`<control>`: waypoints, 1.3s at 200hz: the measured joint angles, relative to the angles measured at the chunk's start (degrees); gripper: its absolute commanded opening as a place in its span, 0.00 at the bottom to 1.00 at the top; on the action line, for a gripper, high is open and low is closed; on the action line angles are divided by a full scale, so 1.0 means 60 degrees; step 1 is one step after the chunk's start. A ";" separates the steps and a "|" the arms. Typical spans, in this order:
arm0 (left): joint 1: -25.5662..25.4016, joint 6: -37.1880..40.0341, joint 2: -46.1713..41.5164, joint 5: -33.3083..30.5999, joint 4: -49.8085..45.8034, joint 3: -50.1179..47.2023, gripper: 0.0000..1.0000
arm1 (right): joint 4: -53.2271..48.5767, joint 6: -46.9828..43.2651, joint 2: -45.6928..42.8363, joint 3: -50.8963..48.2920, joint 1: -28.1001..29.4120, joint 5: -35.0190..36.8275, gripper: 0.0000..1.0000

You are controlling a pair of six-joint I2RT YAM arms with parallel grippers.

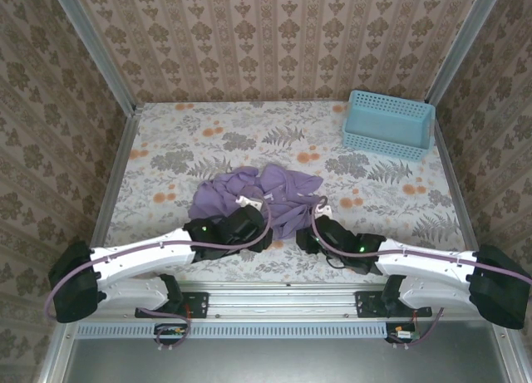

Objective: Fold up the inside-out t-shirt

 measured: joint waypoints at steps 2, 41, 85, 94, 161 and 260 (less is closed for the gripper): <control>-0.0025 -0.0025 0.0015 0.0000 0.0036 0.0000 0.48 | 0.0047 0.0029 0.0000 0.0000 0.0011 0.0022 0.35; -0.0171 -0.0667 0.0517 -0.0004 0.0444 0.0011 0.49 | 0.0984 0.0590 0.0033 0.0000 0.0076 0.0448 0.36; -0.0175 -0.0987 0.1115 0.0102 0.0688 0.0022 0.44 | 0.1341 0.0838 0.0062 -0.0029 0.0102 0.0725 0.37; -0.0146 -0.1002 0.1184 0.0149 0.0754 0.0047 0.44 | 0.1453 0.0871 0.0084 -0.0087 0.0106 0.0761 0.38; 0.0087 -0.1089 0.1767 0.0284 0.1253 0.0255 0.29 | 0.2200 0.1129 0.0940 -0.0357 0.0200 0.0761 0.43; 0.0193 -0.1166 0.1727 0.0495 0.1464 0.0266 0.00 | 0.2732 0.1096 0.2499 0.0328 0.0222 0.0743 0.21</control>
